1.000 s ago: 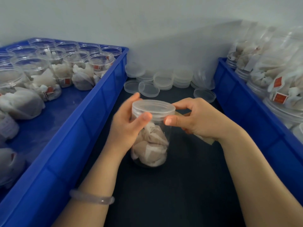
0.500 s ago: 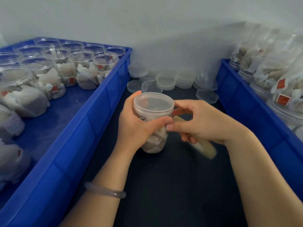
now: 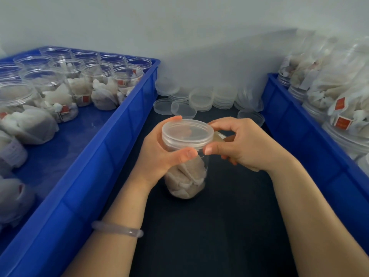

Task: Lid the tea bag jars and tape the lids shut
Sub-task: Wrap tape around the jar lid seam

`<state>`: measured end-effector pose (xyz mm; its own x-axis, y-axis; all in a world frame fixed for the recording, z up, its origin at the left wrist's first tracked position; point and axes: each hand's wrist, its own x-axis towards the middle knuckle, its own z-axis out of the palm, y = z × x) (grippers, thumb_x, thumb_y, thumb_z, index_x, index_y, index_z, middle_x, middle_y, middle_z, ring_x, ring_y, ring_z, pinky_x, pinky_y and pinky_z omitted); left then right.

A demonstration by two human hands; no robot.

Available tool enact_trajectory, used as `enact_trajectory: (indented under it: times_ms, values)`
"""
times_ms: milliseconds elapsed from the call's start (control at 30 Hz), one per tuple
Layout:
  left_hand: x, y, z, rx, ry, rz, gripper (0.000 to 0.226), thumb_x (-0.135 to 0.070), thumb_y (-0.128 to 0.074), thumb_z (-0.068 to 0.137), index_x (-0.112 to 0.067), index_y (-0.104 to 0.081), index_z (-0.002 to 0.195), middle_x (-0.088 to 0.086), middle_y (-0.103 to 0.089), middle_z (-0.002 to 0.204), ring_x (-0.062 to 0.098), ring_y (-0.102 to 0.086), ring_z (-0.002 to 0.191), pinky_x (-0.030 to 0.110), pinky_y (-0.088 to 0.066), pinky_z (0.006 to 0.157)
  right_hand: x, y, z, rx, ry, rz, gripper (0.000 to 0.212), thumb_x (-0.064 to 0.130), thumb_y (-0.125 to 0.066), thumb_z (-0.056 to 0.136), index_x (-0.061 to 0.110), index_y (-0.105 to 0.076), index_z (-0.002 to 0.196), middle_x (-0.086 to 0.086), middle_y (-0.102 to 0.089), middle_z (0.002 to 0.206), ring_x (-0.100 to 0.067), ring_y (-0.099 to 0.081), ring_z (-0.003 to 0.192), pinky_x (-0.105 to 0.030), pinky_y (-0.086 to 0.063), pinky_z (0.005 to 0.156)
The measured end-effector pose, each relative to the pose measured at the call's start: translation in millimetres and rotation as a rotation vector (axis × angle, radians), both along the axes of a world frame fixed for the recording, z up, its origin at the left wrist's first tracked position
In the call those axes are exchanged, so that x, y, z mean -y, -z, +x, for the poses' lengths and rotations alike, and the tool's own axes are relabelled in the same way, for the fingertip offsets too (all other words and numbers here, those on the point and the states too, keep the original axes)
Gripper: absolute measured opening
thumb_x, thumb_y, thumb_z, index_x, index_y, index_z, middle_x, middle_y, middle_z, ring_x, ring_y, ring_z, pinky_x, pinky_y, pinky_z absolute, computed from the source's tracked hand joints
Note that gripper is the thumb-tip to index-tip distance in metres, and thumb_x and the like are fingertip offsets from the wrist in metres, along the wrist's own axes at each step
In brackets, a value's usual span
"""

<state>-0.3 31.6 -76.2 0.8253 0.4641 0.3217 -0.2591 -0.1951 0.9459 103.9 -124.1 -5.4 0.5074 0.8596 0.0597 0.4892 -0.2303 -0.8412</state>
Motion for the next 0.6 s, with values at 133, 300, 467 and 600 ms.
enact_trajectory:
  times_ms: [133, 300, 467, 600]
  values:
    - [0, 0, -1, -0.025, 0.06, -0.038, 0.1, -0.066, -0.082, 0.043, -0.023, -0.047, 0.127, -0.006, -0.065, 0.118, 0.009, -0.06, 0.114, 0.02, -0.047, 0.091, -2, 1, -1, -0.016, -0.025, -0.021, 0.03, 0.058, -0.072, 0.056, 0.049, -0.065, 0.084, 0.004, -0.068, 0.09, -0.002, -0.054, 0.052, -0.018, -0.044, 0.044]
    - [8, -1, 1, 0.017, -0.084, 0.059, 0.116, -0.059, -0.083, 0.041, -0.023, -0.034, 0.14, -0.017, -0.059, 0.115, -0.01, -0.055, 0.108, 0.004, -0.043, 0.081, 0, -2, -2, 0.052, -0.018, -0.022, 0.033, 0.071, -0.07, 0.048, 0.059, -0.065, 0.079, 0.003, -0.065, 0.102, -0.011, -0.055, 0.053, -0.024, -0.047, 0.046]
    - [1, 3, 1, 0.117, -0.161, -0.001, 0.086, -0.038, -0.084, 0.046, -0.027, -0.048, 0.123, -0.012, -0.066, 0.104, -0.001, -0.063, 0.101, 0.011, -0.049, 0.077, 7, -7, 2, 0.078, -0.084, -0.156, 0.035, 0.051, -0.074, 0.061, 0.059, -0.062, 0.093, 0.014, -0.067, 0.101, -0.012, -0.063, 0.06, -0.019, -0.051, 0.05]
    - [0, 3, 0, 0.086, -0.141, -0.018, 0.076, -0.043, -0.081, 0.048, -0.027, -0.054, 0.117, -0.018, -0.068, 0.104, 0.003, -0.064, 0.102, 0.014, -0.051, 0.078, 12, -7, 6, 0.083, -0.02, -0.142, 0.035, 0.051, -0.072, 0.064, 0.048, -0.065, 0.098, 0.026, -0.066, 0.099, -0.004, -0.058, 0.053, -0.018, -0.049, 0.049]
